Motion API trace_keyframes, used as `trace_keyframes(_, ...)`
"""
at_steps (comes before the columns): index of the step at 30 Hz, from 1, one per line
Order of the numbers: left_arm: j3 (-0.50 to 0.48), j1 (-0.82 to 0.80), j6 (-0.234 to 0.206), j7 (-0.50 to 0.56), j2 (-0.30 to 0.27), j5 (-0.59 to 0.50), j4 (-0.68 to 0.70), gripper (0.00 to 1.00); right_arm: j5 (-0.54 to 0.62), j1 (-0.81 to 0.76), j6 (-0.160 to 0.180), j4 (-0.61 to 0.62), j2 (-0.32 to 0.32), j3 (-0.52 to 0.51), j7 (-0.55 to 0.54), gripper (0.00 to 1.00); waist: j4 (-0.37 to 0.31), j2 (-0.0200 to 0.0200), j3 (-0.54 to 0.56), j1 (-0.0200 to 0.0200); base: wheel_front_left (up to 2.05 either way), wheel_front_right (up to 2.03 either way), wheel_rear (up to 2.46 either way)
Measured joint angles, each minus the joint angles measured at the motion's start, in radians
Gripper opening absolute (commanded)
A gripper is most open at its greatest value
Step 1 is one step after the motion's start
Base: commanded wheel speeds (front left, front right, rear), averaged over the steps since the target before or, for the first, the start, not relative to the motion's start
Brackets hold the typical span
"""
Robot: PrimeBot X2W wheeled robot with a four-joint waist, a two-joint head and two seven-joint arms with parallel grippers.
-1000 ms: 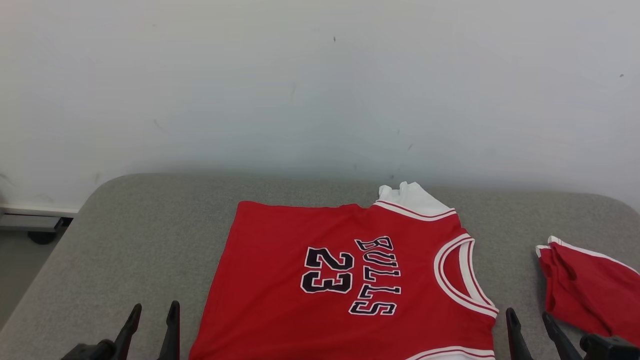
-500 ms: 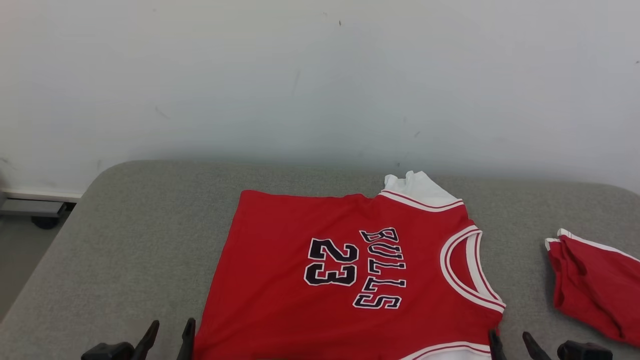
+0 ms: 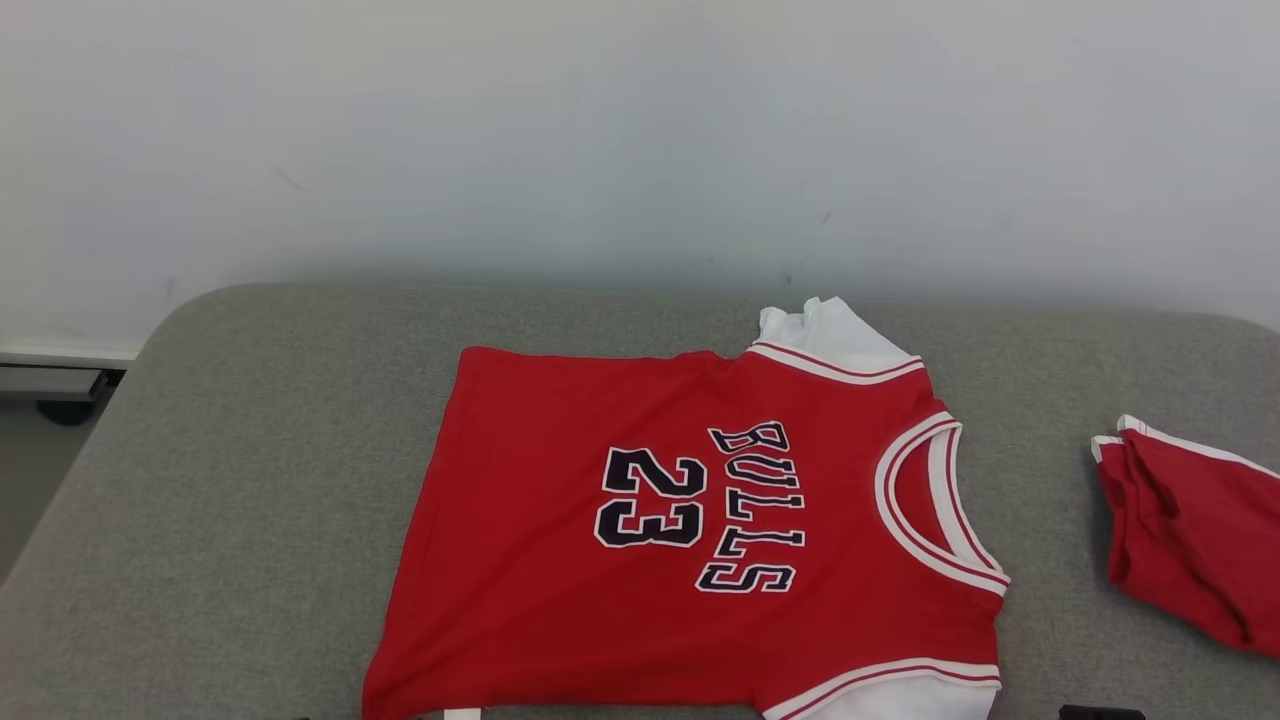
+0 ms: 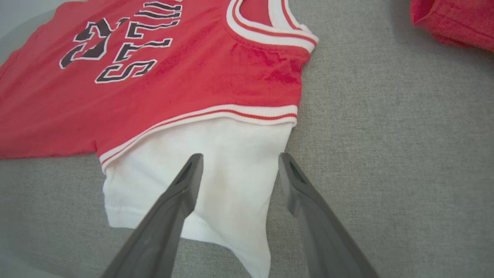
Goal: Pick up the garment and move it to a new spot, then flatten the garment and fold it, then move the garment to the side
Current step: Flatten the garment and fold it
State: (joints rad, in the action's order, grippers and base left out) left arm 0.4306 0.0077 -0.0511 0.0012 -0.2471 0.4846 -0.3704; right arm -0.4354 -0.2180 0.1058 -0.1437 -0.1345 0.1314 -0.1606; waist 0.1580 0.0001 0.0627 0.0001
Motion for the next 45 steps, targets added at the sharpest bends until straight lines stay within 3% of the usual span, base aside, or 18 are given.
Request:
trace_keyframes(11,0.002,-0.046,0.006,0.035,0.024,0.019,-0.108,1.0,0.002,0.0,0.001,-0.052,0.003,0.014,-0.069,1.0,-0.039,0.0,-0.022,0.0,0.0,0.0,0.0)
trace_keyframes(17,-0.036,-0.072,-0.025,0.036,0.024,0.026,-0.161,1.0,0.005,0.002,0.001,-0.054,0.002,0.019,-0.086,1.0,-0.053,0.0,-0.029,0.0,0.0,0.0,0.0)
trace_keyframes(23,-0.04,-0.08,-0.028,0.034,0.026,0.031,-0.202,1.0,0.007,0.004,0.001,-0.051,0.002,0.031,-0.096,1.0,-0.062,-0.0001,-0.04,0.0,0.0,0.0,0.0)
trace_keyframes(25,-0.046,-0.081,-0.028,0.034,0.027,0.033,-0.21,0.81,0.008,0.007,0.001,-0.048,0.002,0.032,-0.104,1.0,-0.066,-0.0001,-0.044,0.0,0.0,0.0,0.0)
trace_keyframes(27,-0.054,-0.091,-0.03,0.033,0.028,0.034,-0.224,0.74,0.008,0.008,0.001,-0.046,0.001,0.032,-0.105,1.0,-0.069,-0.0001,-0.048,0.0,0.0,0.0,0.0)
trace_keyframes(30,-0.058,-0.112,-0.03,0.031,0.03,0.034,-0.233,0.84,0.008,0.014,0.001,-0.043,-0.002,0.032,-0.109,1.0,-0.073,-0.0001,-0.055,0.0,0.0,0.0,0.0)
trace_keyframes(33,-0.06,-0.132,-0.031,0.025,0.032,0.034,-0.248,0.81,0.008,0.023,0.001,-0.039,-0.006,0.031,-0.113,1.0,-0.076,-0.0001,-0.06,0.0,0.0,0.0,0.0)
trace_keyframes(35,-0.06,-0.14,-0.033,0.025,0.032,0.034,-0.259,0.75,0.008,0.023,0.001,-0.038,-0.007,0.031,-0.114,1.0,-0.077,-0.0001,-0.062,0.0,0.0,0.0,0.0)
trace_keyframes(37,-0.062,-0.141,-0.037,0.025,0.032,0.034,-0.268,0.49,0.008,0.023,0.001,-0.035,-0.007,0.031,-0.115,1.0,-0.078,-0.0001,-0.064,0.0,0.0,0.0,0.0)
trace_keyframes(38,-0.063,-0.141,-0.037,0.025,0.032,0.034,-0.271,0.42,0.008,0.023,0.001,-0.033,-0.007,0.031,-0.119,1.0,-0.079,-0.0001,-0.065,-0.0001,0.0,0.0,0.0)
trace_keyframes(39,-0.063,-0.141,-0.037,0.024,0.032,0.034,-0.275,0.07,0.008,0.023,0.001,-0.032,-0.007,0.032,-0.121,1.0,-0.08,-0.0001,-0.065,-0.0001,0.0,0.0,0.0)
trace_keyframes(40,-0.063,-0.142,-0.037,0.024,0.034,0.034,-0.28,0.0,0.008,0.023,0.001,-0.031,-0.007,0.032,-0.122,1.0,-0.081,-0.0001,-0.066,-0.0002,0.0,0.0,0.0)
trace_keyframes(45,-0.058,-0.16,-0.036,0.023,0.04,0.033,-0.296,0.0,0.011,0.016,0.001,-0.017,-0.024,0.034,-0.148,1.0,-0.082,-0.0001,-0.069,-0.0002,0.0,0.0,0.0)
